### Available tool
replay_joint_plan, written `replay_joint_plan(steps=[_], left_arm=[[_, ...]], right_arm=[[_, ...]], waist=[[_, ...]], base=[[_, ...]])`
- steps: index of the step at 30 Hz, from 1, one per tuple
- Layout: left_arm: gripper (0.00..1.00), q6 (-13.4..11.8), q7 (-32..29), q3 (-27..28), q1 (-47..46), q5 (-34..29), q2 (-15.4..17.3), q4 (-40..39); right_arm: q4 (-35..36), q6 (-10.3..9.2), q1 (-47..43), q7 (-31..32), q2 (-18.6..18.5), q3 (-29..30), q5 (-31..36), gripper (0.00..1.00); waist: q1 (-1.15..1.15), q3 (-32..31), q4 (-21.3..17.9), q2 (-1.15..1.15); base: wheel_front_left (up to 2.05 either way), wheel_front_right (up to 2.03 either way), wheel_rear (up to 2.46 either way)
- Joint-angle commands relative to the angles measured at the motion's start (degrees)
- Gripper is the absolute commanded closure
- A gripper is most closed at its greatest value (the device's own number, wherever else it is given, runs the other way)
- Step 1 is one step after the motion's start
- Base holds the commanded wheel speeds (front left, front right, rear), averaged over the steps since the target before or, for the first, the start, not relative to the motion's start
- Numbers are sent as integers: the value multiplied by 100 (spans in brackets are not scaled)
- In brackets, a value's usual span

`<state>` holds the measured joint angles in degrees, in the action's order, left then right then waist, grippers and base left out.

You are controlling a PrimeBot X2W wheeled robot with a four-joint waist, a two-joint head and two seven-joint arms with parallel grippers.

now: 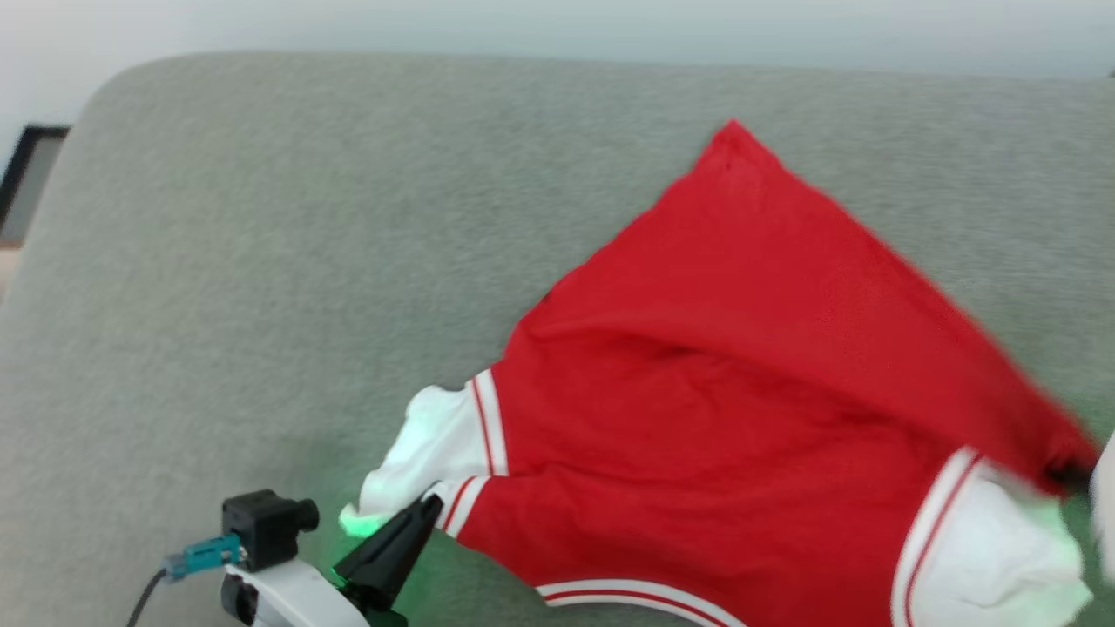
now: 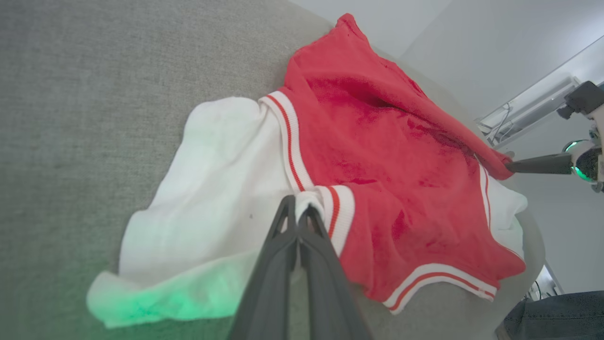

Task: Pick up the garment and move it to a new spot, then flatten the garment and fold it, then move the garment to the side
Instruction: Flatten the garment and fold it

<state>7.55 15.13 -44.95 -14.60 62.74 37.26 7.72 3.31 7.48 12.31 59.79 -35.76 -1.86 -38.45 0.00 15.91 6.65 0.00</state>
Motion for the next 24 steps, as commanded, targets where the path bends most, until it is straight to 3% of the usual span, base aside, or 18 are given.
replay_joint_plan(steps=[1,10,14,20,22,23,24], left_arm=[[100,-13,-3,35,78,-38,10,15],[100,-13,-3,359,159,-127,75,82],[100,-13,-3,472,196,-171,38,147],[100,-13,-3,505,193,-211,45,185],[100,-13,-3,524,210,-210,54,189],[100,-13,-3,538,216,-207,49,188],[100,-13,-3,552,218,-212,32,180]], right_arm=[[128,2,-207,12,76,-7,-17,100],[1366,2,-1779,106,542,-333,97,100],[1296,2,-2066,-45,795,-661,117,100],[971,2,-1816,-486,833,-970,284,100],[952,2,-1716,-697,777,-962,333,47],[962,2,-1703,-749,761,-934,333,0],[1011,2,-1691,-794,727,-883,306,0]], waist=[[0,-258,-359,0],[0,-274,-764,0],[0,-268,-869,0],[0,-239,-958,0],[0,-245,-964,0],[0,-248,-958,0],[0,-252,-940,0]], base=[[0,0,0],[0,0,0],[0,0,0],[0,0,0],[0,0,0],[0,0,0],[0,0,0]])
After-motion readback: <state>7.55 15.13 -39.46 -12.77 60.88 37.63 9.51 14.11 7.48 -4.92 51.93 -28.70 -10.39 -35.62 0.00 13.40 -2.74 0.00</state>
